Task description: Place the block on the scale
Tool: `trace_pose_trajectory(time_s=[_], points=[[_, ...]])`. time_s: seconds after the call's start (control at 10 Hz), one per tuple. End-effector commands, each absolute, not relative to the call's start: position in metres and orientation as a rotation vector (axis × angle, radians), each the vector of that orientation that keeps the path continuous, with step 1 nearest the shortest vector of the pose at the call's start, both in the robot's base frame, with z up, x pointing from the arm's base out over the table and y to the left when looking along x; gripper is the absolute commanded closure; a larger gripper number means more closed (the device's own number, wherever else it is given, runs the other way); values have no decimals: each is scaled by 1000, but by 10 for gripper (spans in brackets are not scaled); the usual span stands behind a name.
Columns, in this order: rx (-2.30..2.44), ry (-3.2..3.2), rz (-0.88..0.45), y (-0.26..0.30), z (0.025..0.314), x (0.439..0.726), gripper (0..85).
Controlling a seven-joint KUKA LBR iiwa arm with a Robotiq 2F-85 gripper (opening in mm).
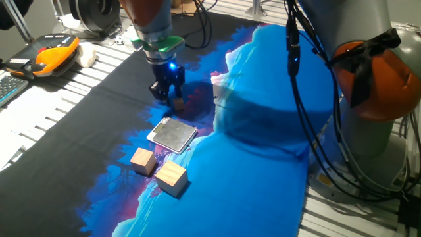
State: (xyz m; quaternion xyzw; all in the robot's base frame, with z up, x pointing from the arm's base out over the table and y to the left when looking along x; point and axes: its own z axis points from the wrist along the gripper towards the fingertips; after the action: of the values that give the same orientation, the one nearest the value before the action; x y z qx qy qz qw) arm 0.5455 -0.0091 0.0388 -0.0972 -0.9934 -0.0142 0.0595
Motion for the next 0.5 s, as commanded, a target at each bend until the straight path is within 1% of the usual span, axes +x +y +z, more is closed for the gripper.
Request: trace_pose_trajectory(time_s=[0.0, 0.1, 0.2, 0.4], points=[[-296, -3002, -40, -10, 38, 545, 510], [-312, -3015, -48, -10, 38, 545, 510], [-310, -3021, -47, -10, 38, 545, 680], [-276, -3021, -57, -10, 38, 545, 680]])
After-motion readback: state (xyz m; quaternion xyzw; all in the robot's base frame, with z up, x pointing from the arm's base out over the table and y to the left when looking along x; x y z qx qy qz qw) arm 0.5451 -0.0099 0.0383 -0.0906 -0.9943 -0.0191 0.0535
